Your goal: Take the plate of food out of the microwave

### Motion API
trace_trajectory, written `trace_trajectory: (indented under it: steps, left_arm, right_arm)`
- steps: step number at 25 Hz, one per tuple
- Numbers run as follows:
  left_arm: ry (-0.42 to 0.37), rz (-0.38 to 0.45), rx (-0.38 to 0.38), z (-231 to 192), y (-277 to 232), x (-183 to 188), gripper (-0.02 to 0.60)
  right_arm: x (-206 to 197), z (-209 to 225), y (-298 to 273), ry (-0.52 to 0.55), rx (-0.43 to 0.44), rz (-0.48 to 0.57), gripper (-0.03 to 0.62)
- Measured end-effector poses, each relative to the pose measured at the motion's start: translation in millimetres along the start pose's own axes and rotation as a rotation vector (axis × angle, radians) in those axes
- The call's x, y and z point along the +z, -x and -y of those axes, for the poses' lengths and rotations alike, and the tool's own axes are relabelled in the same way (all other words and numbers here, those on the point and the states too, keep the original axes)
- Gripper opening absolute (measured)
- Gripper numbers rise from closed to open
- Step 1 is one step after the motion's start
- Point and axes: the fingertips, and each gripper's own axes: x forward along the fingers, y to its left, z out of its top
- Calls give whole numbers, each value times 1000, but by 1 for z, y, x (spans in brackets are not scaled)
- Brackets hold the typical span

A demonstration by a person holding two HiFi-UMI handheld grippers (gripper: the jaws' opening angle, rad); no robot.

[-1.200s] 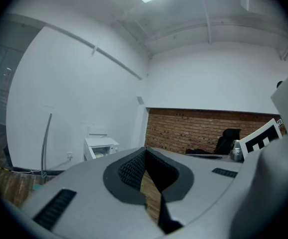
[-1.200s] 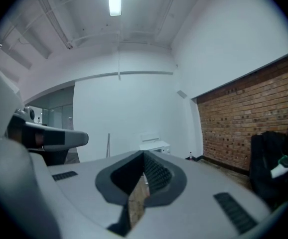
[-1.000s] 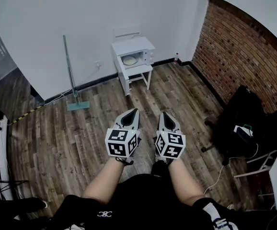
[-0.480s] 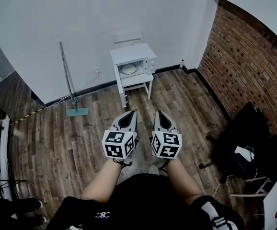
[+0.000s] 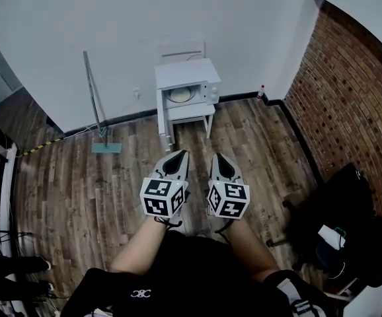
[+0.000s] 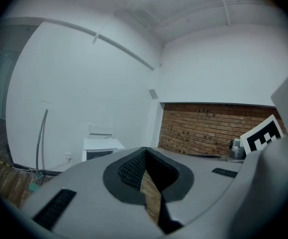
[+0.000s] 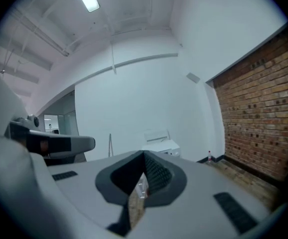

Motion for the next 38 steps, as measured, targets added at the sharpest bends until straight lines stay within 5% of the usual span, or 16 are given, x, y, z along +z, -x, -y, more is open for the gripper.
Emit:
trace_trajectory:
  steps: [18, 34, 38]
  left_arm:
    - [56, -31, -23, -47, -142, -4, -9]
    - [62, -19, -76, -158, -326, 63, -9]
    - [69, -17, -67, -181, -352, 69, -9]
  right_arm:
    - [6, 65, -127, 42, -7, -64, 12]
    - [69, 101, -333, 46, -28, -76, 12]
    - [74, 101, -366, 122, -31, -70, 12]
